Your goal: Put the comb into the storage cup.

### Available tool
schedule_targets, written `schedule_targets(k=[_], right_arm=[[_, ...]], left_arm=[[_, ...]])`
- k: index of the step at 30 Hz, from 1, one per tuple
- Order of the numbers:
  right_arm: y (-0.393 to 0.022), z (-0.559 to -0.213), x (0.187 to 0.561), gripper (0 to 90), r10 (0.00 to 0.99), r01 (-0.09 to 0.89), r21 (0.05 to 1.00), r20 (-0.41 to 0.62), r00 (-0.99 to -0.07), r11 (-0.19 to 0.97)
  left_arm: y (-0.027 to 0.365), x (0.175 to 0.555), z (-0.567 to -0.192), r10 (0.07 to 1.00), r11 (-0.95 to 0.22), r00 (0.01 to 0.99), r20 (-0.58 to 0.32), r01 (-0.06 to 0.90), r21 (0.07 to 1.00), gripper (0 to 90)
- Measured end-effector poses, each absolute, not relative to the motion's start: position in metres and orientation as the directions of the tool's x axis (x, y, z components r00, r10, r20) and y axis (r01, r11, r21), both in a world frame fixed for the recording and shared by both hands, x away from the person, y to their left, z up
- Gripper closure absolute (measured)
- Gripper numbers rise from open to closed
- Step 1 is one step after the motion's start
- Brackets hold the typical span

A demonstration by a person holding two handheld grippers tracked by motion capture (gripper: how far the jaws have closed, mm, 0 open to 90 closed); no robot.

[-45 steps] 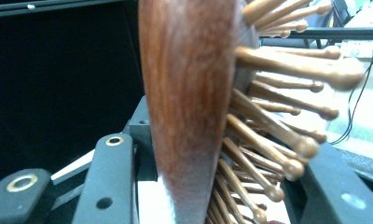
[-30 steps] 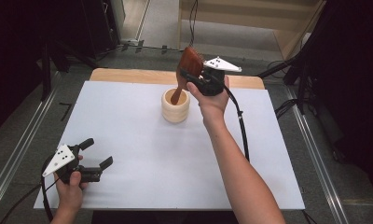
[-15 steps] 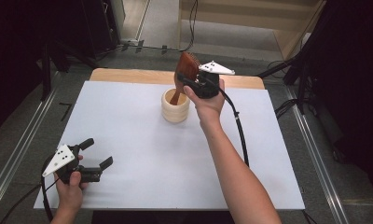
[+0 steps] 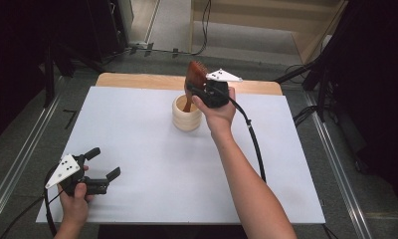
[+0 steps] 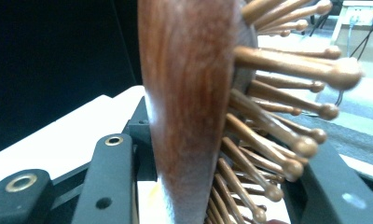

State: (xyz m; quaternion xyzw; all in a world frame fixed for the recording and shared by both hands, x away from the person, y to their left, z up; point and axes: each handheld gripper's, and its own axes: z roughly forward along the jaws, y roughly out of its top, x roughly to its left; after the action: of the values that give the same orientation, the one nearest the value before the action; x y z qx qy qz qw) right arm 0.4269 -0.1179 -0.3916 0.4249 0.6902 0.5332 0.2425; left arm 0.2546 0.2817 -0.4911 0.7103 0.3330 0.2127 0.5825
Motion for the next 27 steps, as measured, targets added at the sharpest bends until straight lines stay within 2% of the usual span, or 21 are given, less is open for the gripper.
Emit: schedule_targets(k=[11,16,22,27], right_arm=[[-0.120,-0.408,0.431,51.6,0.852,0.362,0.931,0.153,-0.500,0.046],[-0.131,-0.415,0.435,51.5,0.848,0.386,0.922,0.228,-0.478,-0.030],[-0.137,-0.419,0.435,51.4,0.842,0.399,0.914,0.271,-0.467,-0.073],[-0.144,-0.427,0.437,51.2,0.818,0.442,0.882,0.373,-0.437,-0.166]], left_arm=[[0.282,0.255,-0.491,0.720,-0.099,0.689,-0.087,0.226,0.969,0.0],[0.281,0.255,-0.491,0.721,-0.101,0.688,-0.085,0.226,0.969,0.0],[0.281,0.255,-0.491,0.721,-0.103,0.688,-0.083,0.225,0.969,0.0],[0.281,0.254,-0.491,0.721,-0.103,0.688,-0.084,0.226,0.969,0.0]])
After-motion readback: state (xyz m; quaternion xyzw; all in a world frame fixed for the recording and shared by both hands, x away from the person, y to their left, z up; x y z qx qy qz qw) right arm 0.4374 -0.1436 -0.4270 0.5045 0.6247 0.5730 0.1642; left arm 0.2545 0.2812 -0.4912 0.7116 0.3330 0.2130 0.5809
